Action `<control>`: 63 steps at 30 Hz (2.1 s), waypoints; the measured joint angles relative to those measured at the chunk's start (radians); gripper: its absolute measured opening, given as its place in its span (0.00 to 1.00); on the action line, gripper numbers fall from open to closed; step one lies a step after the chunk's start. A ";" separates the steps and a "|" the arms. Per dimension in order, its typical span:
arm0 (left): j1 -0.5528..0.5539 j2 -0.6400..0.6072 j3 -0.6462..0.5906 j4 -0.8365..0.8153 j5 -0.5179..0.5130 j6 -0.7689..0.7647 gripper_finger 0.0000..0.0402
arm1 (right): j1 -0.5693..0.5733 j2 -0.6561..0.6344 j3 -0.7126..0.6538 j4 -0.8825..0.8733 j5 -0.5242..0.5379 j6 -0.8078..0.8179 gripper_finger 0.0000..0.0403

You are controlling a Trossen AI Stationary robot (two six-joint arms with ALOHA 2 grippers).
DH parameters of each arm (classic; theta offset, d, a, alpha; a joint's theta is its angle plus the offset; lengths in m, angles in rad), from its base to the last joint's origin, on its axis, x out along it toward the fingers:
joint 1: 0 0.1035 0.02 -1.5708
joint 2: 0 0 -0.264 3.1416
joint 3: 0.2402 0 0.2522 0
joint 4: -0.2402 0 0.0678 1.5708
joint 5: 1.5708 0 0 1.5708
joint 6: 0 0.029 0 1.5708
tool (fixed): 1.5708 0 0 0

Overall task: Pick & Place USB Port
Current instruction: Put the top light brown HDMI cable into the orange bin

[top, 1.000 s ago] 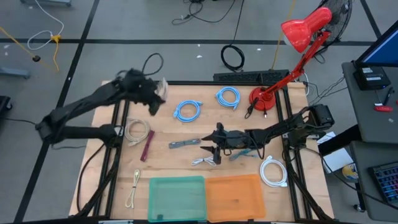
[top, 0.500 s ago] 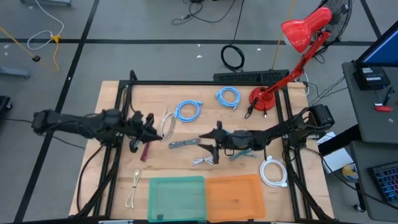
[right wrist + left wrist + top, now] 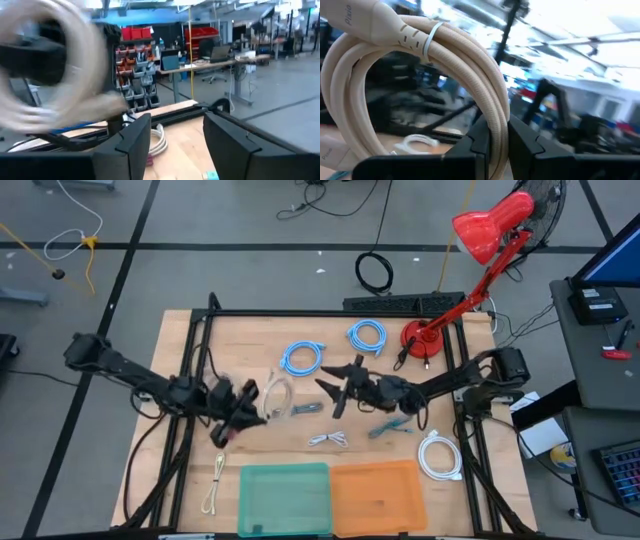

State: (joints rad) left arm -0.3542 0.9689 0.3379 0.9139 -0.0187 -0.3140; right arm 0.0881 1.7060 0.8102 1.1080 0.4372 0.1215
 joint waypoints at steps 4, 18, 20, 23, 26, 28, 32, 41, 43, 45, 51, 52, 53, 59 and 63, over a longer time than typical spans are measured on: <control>-0.018 0.067 0.070 -0.129 -0.019 0.025 0.10 | -0.012 0.042 0.026 -0.004 -0.095 0.095 0.48; -0.017 0.091 0.111 -0.267 -0.146 0.026 0.10 | 0.104 0.083 0.114 -0.009 -0.146 -0.014 0.59; -0.017 0.091 0.111 -0.267 -0.136 0.024 0.10 | 0.104 0.083 0.114 -0.016 -0.120 -0.019 0.60; -0.021 0.091 0.111 -0.267 -0.114 0.023 0.10 | 0.098 0.083 0.114 -0.067 -0.065 -0.021 0.60; -0.029 0.091 0.111 -0.268 -0.109 0.018 0.10 | 0.088 0.083 0.114 -0.073 -0.044 -0.003 0.60; -0.033 0.091 0.111 -0.269 -0.109 0.019 0.10 | 0.082 0.083 0.114 -0.069 -0.044 0.005 0.60; -0.034 0.091 0.111 -0.291 -0.112 0.029 0.10 | 0.082 0.083 0.114 -0.065 -0.048 0.021 0.61; -0.033 0.091 0.111 -0.282 -0.121 0.031 0.10 | 0.084 0.083 0.114 -0.038 -0.049 0.035 0.61; -0.033 0.098 0.111 -0.277 -0.121 0.032 0.10 | 0.084 0.083 0.114 -0.031 -0.049 0.035 0.61; -0.031 0.122 0.111 -0.244 -0.119 0.037 0.10 | 0.084 0.083 0.114 -0.031 -0.049 0.035 0.61; -0.011 0.212 0.134 -0.154 -0.028 0.045 0.10 | 0.084 0.083 0.114 -0.028 -0.053 0.032 0.61; -0.007 0.228 0.143 -0.159 -0.018 0.043 0.10 | 0.084 0.083 0.114 -0.028 -0.052 0.032 0.61; -0.003 0.249 0.158 -0.157 -0.005 0.045 0.10 | 0.084 0.083 0.114 -0.028 -0.054 0.032 0.61; 0.002 0.341 0.232 -0.155 0.014 0.053 0.10 | 0.085 0.083 0.114 -0.040 -0.052 0.047 0.61; 0.002 0.346 0.242 -0.173 0.009 0.053 0.10 | 0.085 0.083 0.114 -0.053 -0.051 0.052 0.54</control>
State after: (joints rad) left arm -0.3519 1.3153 0.5797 0.7410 -0.0097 -0.2607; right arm 0.1734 1.7885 0.9245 1.0554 0.3865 0.1736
